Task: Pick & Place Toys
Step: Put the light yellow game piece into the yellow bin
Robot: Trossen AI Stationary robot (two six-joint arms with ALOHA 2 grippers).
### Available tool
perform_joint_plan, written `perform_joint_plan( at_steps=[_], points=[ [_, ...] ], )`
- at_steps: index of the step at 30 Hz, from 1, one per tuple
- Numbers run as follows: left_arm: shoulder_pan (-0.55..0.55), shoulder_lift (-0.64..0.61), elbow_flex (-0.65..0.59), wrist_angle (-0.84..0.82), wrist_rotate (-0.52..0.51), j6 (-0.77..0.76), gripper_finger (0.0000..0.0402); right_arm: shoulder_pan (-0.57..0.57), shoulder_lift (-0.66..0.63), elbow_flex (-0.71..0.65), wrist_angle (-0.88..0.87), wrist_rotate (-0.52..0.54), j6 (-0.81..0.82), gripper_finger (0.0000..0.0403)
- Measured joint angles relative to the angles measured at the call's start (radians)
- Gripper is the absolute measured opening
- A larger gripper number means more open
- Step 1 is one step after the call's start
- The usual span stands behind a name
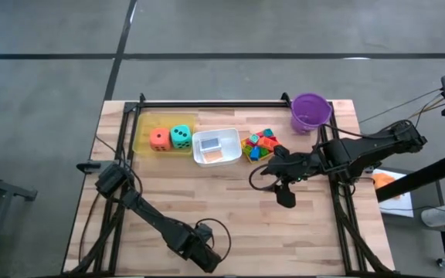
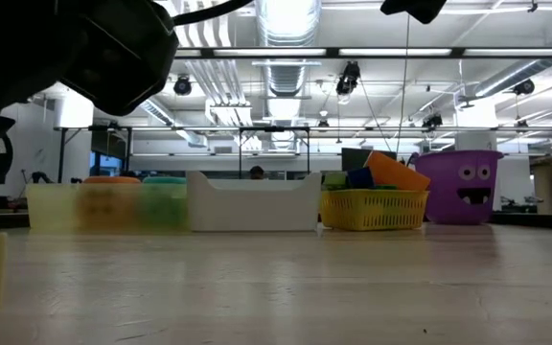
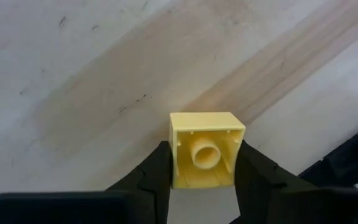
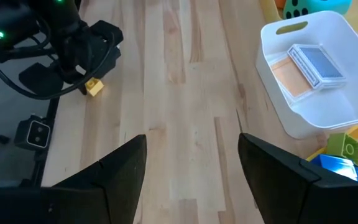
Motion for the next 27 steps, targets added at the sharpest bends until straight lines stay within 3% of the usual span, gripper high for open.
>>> perform_joint_plan(
  at_steps=[9, 13, 17, 22, 27],
  points=[
    [0.004, -0.047, -0.005, 0.037, -0.032, -0.038, 0.0118, 0.008, -0.002, 0.000, 0.024, -0.051, -0.032, 0.0251],
    [0.015, -0.144, -0.005, 0.043, -0.139, -0.033, 0.0118, 0.056, -0.002, 0.000, 0.085, -0.038, -0.127, 0.0251],
    [0.042, -0.271, -0.006, 0.038, -0.296, 0.024, 0.0118, 0.113, -0.002, 0.036, 0.127, 0.056, -0.228, 0.0251],
    [0.112, -0.444, -0.009, 0.108, -0.488, 0.188, 0.0118, 0.163, -0.002, 0.110, 0.187, 0.186, -0.344, 0.0251],
    [0.211, -0.577, -0.042, 0.430, -0.511, 0.515, 0.0118, 0.169, 0.008, 0.191, 0.228, 0.191, -0.446, 0.0251]
  ],
)
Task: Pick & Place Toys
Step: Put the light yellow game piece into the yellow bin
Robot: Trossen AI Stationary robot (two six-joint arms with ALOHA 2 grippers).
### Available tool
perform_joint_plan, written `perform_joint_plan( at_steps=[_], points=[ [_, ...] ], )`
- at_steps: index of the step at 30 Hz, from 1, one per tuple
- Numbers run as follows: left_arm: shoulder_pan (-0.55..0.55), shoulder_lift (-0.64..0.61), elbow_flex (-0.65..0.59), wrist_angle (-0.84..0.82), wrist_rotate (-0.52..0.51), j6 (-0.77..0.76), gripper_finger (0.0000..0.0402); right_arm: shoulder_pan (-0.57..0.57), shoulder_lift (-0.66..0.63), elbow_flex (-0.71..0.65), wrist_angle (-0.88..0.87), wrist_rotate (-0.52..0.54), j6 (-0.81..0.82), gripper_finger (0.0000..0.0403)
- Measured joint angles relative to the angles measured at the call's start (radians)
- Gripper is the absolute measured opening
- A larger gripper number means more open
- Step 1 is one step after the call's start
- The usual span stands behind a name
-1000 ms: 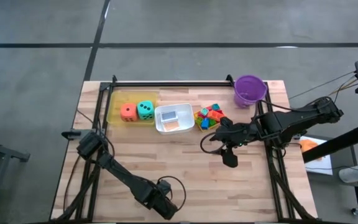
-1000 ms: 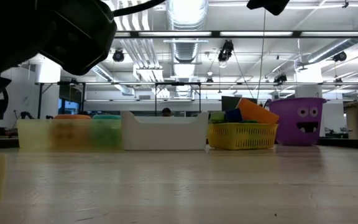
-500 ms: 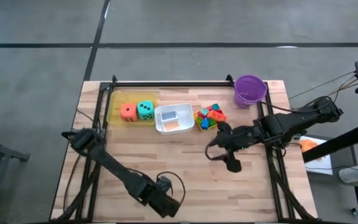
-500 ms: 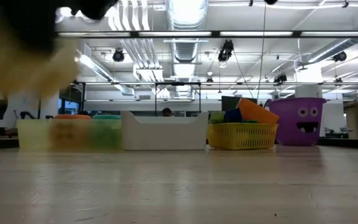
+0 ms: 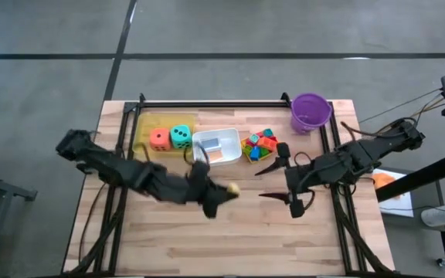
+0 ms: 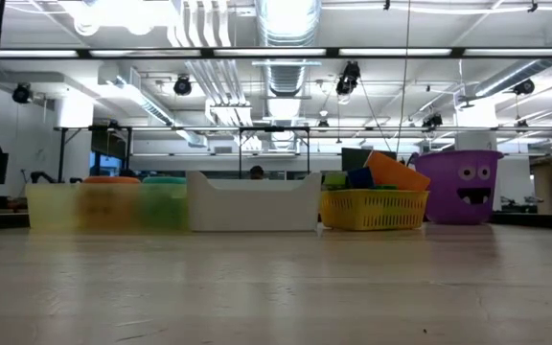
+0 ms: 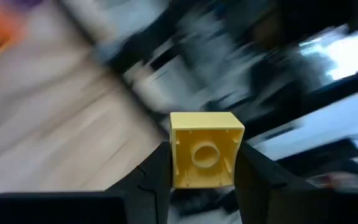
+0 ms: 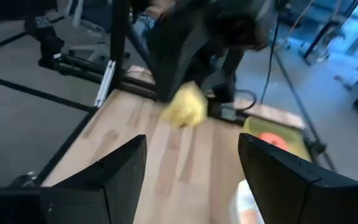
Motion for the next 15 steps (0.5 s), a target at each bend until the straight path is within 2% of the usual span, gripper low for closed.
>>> perform_joint_plan(
  at_steps=[3, 6, 11, 15],
  points=[
    [0.060, -0.040, -0.032, 0.236, 0.078, 0.158, 0.0118, -0.001, 0.015, 0.053, 0.001, 0.035, -0.066, 0.0251],
    [0.120, -0.050, -0.044, 0.398, 0.160, 0.218, 0.0118, -0.001, 0.044, 0.116, 0.002, 0.118, -0.165, 0.0251],
    [0.199, -0.040, -0.047, 0.499, 0.268, 0.223, 0.0118, -0.008, 0.107, 0.214, 0.006, 0.263, -0.305, 0.0251],
    [0.215, -0.035, -0.047, 0.507, 0.305, 0.216, 0.0118, -0.025, 0.127, 0.248, 0.041, 0.266, -0.352, 0.0251]
  ],
)
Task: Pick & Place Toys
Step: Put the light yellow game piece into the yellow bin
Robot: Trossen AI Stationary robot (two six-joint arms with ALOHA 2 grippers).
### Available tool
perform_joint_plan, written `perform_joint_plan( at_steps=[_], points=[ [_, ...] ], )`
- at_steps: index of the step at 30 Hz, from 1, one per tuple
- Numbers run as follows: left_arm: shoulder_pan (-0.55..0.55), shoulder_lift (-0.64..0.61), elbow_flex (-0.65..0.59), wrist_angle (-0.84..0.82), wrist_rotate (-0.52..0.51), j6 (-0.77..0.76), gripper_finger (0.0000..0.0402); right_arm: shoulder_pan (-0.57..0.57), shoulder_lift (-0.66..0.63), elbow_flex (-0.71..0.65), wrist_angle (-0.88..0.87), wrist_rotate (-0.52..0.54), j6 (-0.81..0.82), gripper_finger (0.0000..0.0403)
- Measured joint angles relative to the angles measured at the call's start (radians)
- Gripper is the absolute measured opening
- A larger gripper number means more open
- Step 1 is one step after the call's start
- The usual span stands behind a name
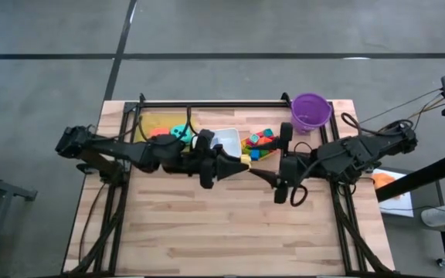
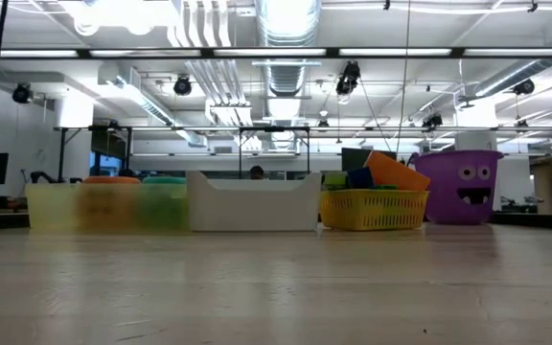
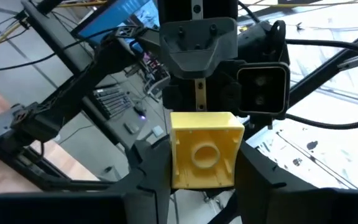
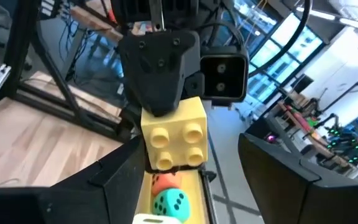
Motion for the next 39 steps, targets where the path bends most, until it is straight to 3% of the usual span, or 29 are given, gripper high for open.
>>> perform_joint_plan(
  at_steps=[11, 14, 19, 25, 27, 34, 39],
  points=[
    [0.001, 0.000, 0.000, 0.016, 0.015, 0.000, 0.0118, -0.030, 0.023, 0.005, 0.029, -0.080, -0.015, 0.0247],
    [0.003, 0.000, 0.000, 0.023, 0.015, 0.000, 0.0118, -0.031, 0.031, 0.005, 0.031, -0.080, -0.018, 0.0218],
    [0.007, 0.000, 0.000, 0.029, 0.018, -0.022, 0.0118, -0.031, 0.034, 0.003, 0.047, -0.076, -0.033, 0.0134],
    [0.010, 0.000, 0.001, 0.027, 0.011, -0.076, 0.0119, -0.030, 0.032, 0.008, 0.052, -0.066, -0.031, 0.0132],
    [0.013, 0.000, 0.001, 0.027, 0.009, -0.102, 0.0146, -0.031, 0.031, 0.010, 0.047, -0.064, -0.023, 0.0132],
    [0.020, -0.012, 0.001, -0.007, 0.003, -0.140, 0.0319, -0.038, 0.013, 0.012, 0.049, -0.071, 0.062, 0.0132],
    [0.025, -0.082, 0.001, -0.139, -0.061, -0.124, 0.0382, -0.079, -0.022, 0.014, 0.019, -0.177, 0.204, 0.0132]
  ],
)
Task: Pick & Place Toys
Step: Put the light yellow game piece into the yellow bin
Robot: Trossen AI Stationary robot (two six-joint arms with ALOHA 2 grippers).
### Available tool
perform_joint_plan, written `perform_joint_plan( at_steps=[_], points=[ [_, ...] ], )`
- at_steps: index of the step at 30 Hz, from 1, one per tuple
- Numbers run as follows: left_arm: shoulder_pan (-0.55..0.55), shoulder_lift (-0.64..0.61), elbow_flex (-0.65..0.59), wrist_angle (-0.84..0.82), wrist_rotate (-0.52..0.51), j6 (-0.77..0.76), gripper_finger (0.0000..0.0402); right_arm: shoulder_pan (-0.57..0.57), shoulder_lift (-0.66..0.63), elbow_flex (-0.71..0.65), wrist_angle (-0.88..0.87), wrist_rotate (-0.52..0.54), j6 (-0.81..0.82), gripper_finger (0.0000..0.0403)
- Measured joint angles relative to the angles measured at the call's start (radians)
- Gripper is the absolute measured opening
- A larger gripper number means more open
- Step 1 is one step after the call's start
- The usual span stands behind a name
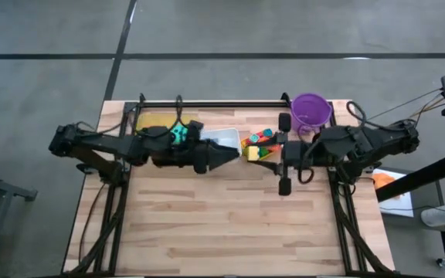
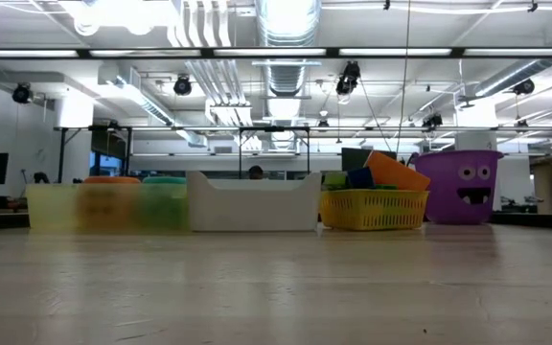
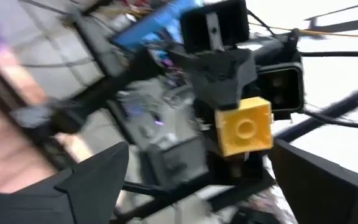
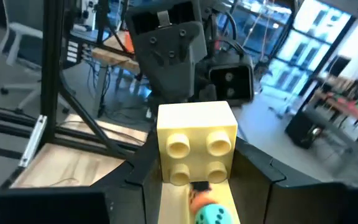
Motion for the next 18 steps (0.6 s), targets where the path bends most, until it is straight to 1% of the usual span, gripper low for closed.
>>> perform_joint_plan(
  at_steps=[3, 6, 10, 15, 18],
  points=[
    [0.002, -0.051, 0.000, -0.122, -0.075, 0.015, 0.0396, -0.034, -0.016, 0.000, -0.063, -0.028, 0.049, 0.0132],
    [0.007, -0.098, 0.000, -0.259, -0.136, 0.013, 0.0393, -0.082, -0.018, 0.000, -0.129, -0.053, 0.092, 0.0132],
    [0.037, -0.163, 0.000, -0.462, -0.146, -0.006, 0.0381, -0.182, -0.018, 0.000, -0.259, -0.169, 0.149, 0.0132],
    [0.083, -0.242, 0.000, -0.701, -0.146, 0.006, 0.0368, -0.341, 0.014, -0.001, -0.453, -0.258, 0.147, 0.0132],
    [0.116, -0.287, 0.000, -0.811, -0.149, 0.027, 0.0367, -0.445, 0.053, -0.005, -0.555, -0.301, 0.141, 0.0132]
  ],
)
